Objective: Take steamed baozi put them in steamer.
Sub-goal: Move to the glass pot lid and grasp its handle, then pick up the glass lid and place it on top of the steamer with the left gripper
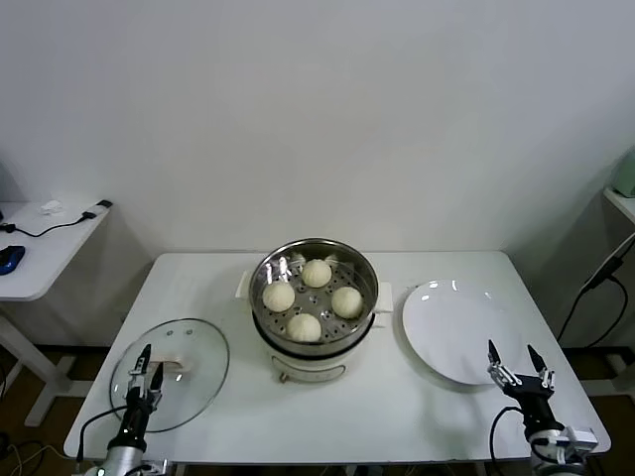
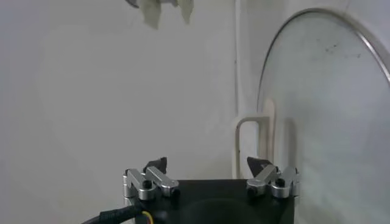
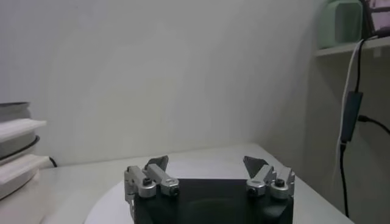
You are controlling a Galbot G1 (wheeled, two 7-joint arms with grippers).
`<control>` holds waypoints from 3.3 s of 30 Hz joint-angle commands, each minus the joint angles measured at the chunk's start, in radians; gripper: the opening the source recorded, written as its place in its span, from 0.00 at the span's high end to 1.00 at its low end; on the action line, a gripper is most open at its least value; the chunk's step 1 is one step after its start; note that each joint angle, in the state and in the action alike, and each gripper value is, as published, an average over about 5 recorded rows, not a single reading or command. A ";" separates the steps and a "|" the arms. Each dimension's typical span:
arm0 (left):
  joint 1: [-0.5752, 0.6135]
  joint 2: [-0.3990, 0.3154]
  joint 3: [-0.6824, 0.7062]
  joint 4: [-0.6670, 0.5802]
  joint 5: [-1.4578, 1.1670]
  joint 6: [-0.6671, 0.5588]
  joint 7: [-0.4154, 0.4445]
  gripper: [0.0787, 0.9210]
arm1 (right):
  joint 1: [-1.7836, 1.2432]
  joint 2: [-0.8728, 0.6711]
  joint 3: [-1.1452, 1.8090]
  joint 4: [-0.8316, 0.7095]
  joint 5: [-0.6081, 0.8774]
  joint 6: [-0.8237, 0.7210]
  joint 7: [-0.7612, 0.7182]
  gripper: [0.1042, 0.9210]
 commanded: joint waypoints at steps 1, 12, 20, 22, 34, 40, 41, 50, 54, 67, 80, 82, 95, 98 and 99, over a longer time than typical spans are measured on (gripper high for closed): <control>-0.070 0.002 0.011 0.042 0.024 0.033 0.031 0.12 | -0.008 0.010 0.010 0.000 -0.006 0.005 -0.002 0.12; -0.064 -0.024 0.017 0.053 0.009 0.068 0.031 0.35 | 0.000 0.035 -0.007 -0.010 -0.025 0.010 -0.006 0.12; -0.069 -0.052 0.011 0.050 -0.010 0.074 0.036 0.62 | 0.000 0.037 -0.004 -0.001 -0.027 0.010 -0.008 0.12; -0.072 -0.057 -0.002 0.035 -0.014 0.068 0.042 0.69 | 0.000 0.038 -0.002 0.000 -0.027 0.011 -0.010 0.12; 0.036 0.067 -0.069 -0.376 -0.208 0.210 0.242 0.93 | 0.002 0.032 -0.004 0.002 -0.051 -0.001 0.001 0.12; 0.019 0.182 -0.045 -0.671 -0.336 0.458 0.520 0.93 | 0.010 0.032 -0.016 0.005 -0.136 -0.058 0.034 0.12; 0.005 0.194 -0.033 -0.702 -0.341 0.489 0.552 0.93 | 0.010 0.033 -0.018 0.007 -0.144 -0.065 0.039 0.12; -0.221 0.167 0.277 -0.780 -0.149 0.678 0.718 0.93 | 0.007 0.038 -0.032 0.020 -0.182 -0.077 0.052 0.12; -0.284 0.092 0.452 -0.764 -0.017 0.751 0.795 0.93 | 0.004 0.049 -0.042 0.030 -0.211 -0.069 0.047 0.12; -0.367 -0.212 0.701 -0.613 0.309 0.815 0.847 0.93 | 0.006 0.084 -0.064 0.008 -0.253 -0.023 0.033 0.12; -0.460 -0.349 0.758 -0.398 0.365 0.825 0.815 0.93 | -0.018 0.090 -0.050 -0.020 -0.246 0.008 0.026 0.12; -0.463 -0.366 0.759 -0.376 0.371 0.826 0.810 0.93 | -0.020 0.090 -0.047 -0.022 -0.244 0.012 0.025 0.12; -0.461 -0.408 0.726 -0.280 0.397 0.829 0.767 0.93 | -0.018 0.100 -0.040 -0.027 -0.244 0.026 0.029 0.12; -0.456 -0.395 0.712 -0.273 0.404 0.826 0.761 0.93 | -0.017 0.102 -0.039 -0.029 -0.245 0.031 0.030 0.12; -0.453 -0.390 0.708 -0.271 0.407 0.824 0.760 0.93 | -0.017 0.102 -0.038 -0.030 -0.246 0.033 0.031 0.12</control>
